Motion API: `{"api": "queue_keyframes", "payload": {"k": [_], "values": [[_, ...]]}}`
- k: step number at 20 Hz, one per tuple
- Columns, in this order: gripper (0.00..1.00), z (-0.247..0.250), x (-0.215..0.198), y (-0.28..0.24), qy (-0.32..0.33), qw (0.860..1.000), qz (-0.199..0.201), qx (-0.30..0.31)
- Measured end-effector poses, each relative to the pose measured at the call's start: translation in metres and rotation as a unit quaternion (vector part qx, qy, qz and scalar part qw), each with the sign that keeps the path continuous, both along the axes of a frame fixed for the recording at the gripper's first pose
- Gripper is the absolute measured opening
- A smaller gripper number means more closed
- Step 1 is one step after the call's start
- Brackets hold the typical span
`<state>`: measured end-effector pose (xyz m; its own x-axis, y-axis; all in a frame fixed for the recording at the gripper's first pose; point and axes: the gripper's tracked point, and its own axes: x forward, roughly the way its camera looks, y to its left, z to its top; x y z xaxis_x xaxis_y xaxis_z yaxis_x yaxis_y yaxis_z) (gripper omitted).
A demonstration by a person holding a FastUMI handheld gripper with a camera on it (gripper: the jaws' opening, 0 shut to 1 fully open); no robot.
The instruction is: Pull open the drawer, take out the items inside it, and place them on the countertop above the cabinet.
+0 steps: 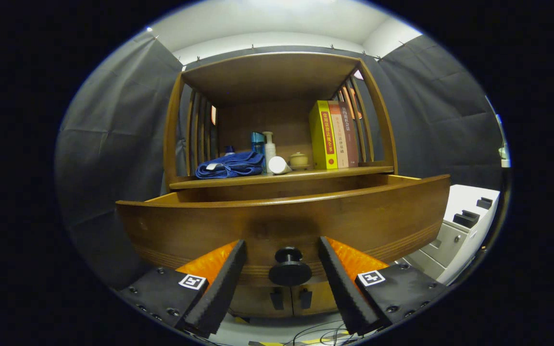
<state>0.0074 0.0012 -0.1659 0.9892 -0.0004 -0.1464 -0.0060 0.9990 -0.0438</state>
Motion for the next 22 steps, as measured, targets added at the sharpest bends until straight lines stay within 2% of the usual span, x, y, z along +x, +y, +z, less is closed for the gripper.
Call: {"api": "queue_keyframes", "payload": {"k": [2,9,22], "values": [[0.98,-0.001,0.001,0.000,-0.001,1.000,0.001,0.017],[0.98,0.003,0.006,-0.001,0.012,1.000,0.001,0.003],[0.98,0.002,0.087,0.000,0.021,1.000,-0.003,-0.007]]}}
